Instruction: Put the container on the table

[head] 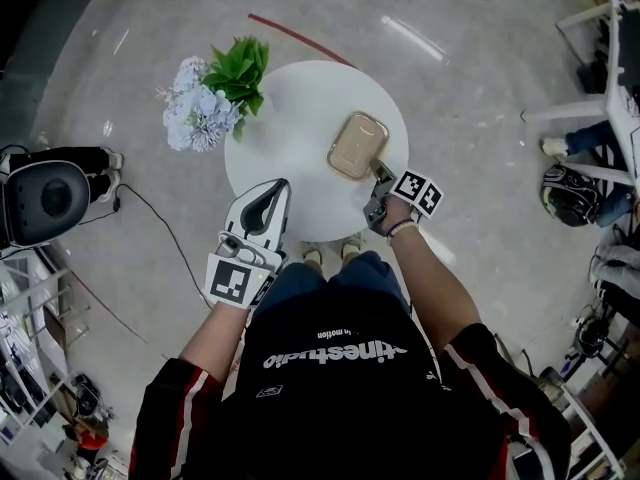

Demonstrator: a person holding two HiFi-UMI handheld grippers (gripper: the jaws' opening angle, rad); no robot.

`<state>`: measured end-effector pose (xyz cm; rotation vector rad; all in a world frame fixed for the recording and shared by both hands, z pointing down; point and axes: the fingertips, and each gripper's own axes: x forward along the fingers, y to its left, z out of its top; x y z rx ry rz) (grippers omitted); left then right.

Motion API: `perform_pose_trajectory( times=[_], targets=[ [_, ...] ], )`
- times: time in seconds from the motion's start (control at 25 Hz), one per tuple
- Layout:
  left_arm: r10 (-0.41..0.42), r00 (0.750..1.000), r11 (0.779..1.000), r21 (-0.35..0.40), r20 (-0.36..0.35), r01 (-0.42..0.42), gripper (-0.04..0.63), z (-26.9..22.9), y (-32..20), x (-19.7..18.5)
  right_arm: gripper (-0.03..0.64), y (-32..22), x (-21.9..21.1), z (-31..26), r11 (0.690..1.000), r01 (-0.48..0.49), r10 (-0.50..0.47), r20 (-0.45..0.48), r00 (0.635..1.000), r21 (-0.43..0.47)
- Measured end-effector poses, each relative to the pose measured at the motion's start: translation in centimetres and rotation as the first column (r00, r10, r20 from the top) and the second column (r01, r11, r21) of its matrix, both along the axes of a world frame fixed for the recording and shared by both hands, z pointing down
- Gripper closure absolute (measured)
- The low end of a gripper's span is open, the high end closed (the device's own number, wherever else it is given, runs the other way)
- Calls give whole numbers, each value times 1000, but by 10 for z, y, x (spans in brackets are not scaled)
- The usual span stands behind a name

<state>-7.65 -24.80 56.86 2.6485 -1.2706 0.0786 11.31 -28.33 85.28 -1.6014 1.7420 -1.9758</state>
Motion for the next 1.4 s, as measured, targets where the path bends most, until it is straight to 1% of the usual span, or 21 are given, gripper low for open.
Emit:
perform_pose_trajectory(
  times=[0.08, 0.2, 0.24, 0.28, 0.48, 0.64, 0.72, 0.8, 0.92, 1.04, 1.12, 1.24, 1.4],
  targets=[
    [0, 1000, 1000, 2, -1, 0, 572, -2, 1, -1, 558, 1, 1, 2, 1000, -6, 6, 7, 1000, -6],
    [-2, 1000, 1000, 1, -2, 2, 572, -3, 3, -3, 544, 3, 0, 4, 1000, 15, -15, 12, 1000, -4],
    [-4, 1000, 1000, 1, -2, 4, 572, -4, 3, -4, 517, 4, 0, 5, 1000, 26, -26, 5, 1000, -3],
    [-5, 1000, 1000, 3, -2, 5, 572, -4, 3, -5, 503, 5, 1, 5, 999, 35, -35, -6, 999, -2],
    [-11, 1000, 1000, 18, -5, 11, 572, -12, 5, -9, 491, 14, 11, -3, 999, 51, -50, -51, 997, 18],
    [-14, 1000, 999, 38, -5, 14, 572, -22, 8, -12, 506, 17, 21, -25, 991, 91, -80, -111, 991, 93],
    [-14, 1000, 999, 49, -6, 15, 572, -29, 11, -12, 508, 18, 22, -41, 982, 129, -109, -147, 983, 138],
    [-16, 1000, 998, 59, -3, 16, 572, -35, 14, -13, 508, 18, 21, -61, 965, 178, -142, -185, 972, 191],
    [-16, 1000, 998, 57, -2, 17, 572, -41, 16, -15, 505, 16, 16, -94, 923, 260, -192, -245, 950, 284],
    [-13, 1000, 999, 50, -18, 14, 572, -49, 18, -17, 506, 17, 9, -133, 862, 345, -234, -313, 920, 371],
    [-6, 1000, 998, 65, -8, 6, 572, -57, 22, -17, 506, 19, 4, -163, 812, 398, -247, -367, 897, 426],
    [11, 1000, 996, 90, 10, -11, 572, -73, 27, -18, 506, 26, -5, -211, 728, 467, -252, -437, 863, 502],
    [11, 1000, 994, 107, -1, -11, 572, -92, 29, -24, 506, 34, -19, -274, 612, 529, -221, -515, 828, 588]
  ],
)
